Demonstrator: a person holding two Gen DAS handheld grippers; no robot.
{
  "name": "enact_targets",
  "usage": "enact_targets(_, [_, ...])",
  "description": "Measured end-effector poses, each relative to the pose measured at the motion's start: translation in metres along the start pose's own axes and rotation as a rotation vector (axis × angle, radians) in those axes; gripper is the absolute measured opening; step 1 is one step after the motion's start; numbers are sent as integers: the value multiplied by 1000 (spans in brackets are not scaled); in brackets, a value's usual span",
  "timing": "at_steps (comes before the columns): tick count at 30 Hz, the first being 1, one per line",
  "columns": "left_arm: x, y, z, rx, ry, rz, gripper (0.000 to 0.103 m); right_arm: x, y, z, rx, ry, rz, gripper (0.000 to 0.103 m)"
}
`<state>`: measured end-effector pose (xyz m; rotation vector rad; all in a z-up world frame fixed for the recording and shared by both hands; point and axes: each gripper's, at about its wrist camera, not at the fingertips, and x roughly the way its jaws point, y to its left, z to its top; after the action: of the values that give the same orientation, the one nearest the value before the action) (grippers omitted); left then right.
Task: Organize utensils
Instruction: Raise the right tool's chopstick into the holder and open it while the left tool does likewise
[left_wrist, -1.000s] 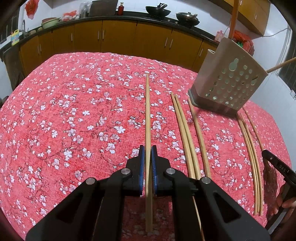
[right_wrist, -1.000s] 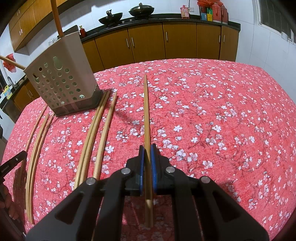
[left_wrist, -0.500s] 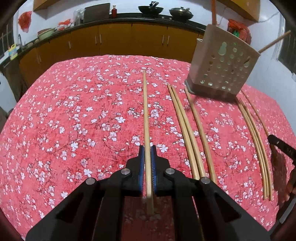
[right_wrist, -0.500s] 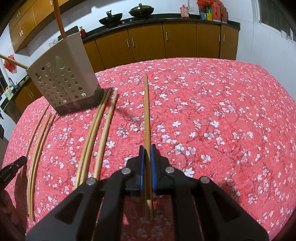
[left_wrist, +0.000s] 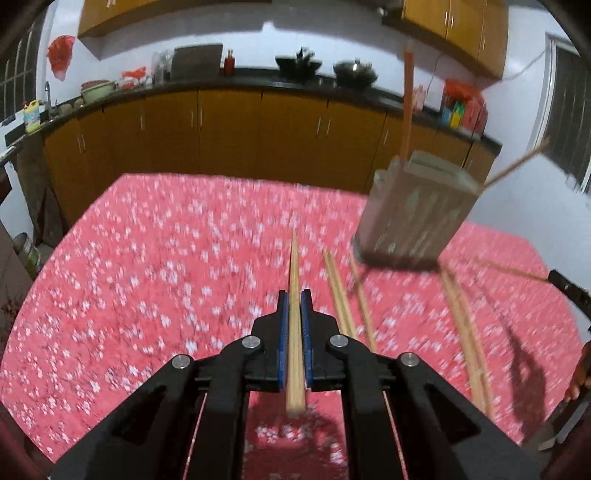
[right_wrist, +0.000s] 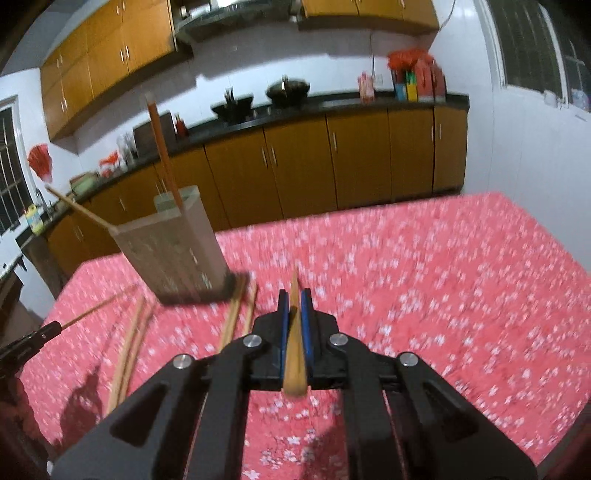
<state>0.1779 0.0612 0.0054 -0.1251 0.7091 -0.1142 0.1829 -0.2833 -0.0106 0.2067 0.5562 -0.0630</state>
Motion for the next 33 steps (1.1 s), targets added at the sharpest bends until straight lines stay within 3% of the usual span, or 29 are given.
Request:
enact_targets(5, [-19,3,19,-41,-66,-34,7,-24,5,15,-5,-81,9,8])
enact_targets(12, [-37,3,36,-45,-127,-45,7,-41,11,33,-12,-125,46,8])
enact_targets(19, [-58,-11,58,2,-188,-77,7,-67,33,64,-12,-160,214,8])
enact_targets(25, [-82,-45,88,67,-290,-131,7,-96,65,103,-48,-308,287,8])
enact_targets(33, [-92,-88,146,51,-468,-137,7,-88,93,143,-29,-510,233,8])
